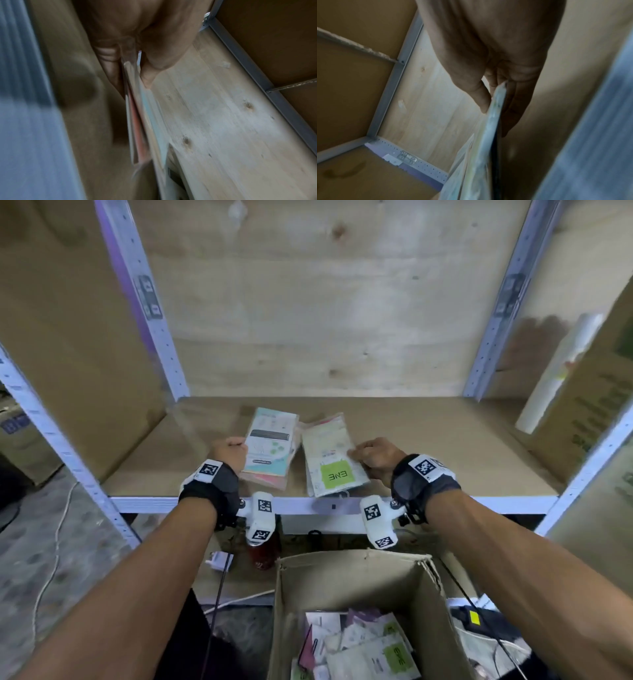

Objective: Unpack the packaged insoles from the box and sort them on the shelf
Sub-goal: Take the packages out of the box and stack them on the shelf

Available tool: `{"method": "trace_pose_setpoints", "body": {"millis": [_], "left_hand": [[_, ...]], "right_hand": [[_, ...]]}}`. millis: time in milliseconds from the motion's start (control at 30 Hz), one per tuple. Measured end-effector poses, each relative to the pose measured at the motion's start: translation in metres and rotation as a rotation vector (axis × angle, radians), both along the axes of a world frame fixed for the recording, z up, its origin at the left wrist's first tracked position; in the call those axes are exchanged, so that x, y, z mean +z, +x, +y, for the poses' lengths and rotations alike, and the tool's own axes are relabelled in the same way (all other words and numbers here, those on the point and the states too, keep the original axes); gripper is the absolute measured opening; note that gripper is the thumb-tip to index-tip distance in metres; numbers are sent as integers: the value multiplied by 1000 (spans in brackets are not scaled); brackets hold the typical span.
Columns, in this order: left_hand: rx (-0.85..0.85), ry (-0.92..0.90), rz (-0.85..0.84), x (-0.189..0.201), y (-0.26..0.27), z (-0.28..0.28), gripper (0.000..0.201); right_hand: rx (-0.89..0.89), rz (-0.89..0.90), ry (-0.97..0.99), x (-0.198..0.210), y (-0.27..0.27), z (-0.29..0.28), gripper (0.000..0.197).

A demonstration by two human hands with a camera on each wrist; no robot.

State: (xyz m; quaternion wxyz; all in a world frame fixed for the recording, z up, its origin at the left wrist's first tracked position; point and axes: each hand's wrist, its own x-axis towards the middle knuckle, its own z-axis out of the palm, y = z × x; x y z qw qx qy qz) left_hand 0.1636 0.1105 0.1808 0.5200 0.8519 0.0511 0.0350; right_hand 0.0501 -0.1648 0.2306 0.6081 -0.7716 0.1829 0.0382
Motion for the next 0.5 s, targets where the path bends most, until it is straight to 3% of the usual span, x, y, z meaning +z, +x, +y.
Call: {"method": "trace_pose_setpoints", "body": {"millis": [67,300,333,500], "left_hand": [[3,-10,-43,-8,16,6,30],[102,13,-83,-10,59,22,30],[154,40,-69,-8,97,41,30],[247,57,-32,-13,112,66,32]], "right_hand": [[16,-8,-10,-2,18,12,10],[58,-8,-109,-10,96,45,23],[97,-19,-125,-15,150,65,24],[161,-25,-185,-29,183,91,22]]}}
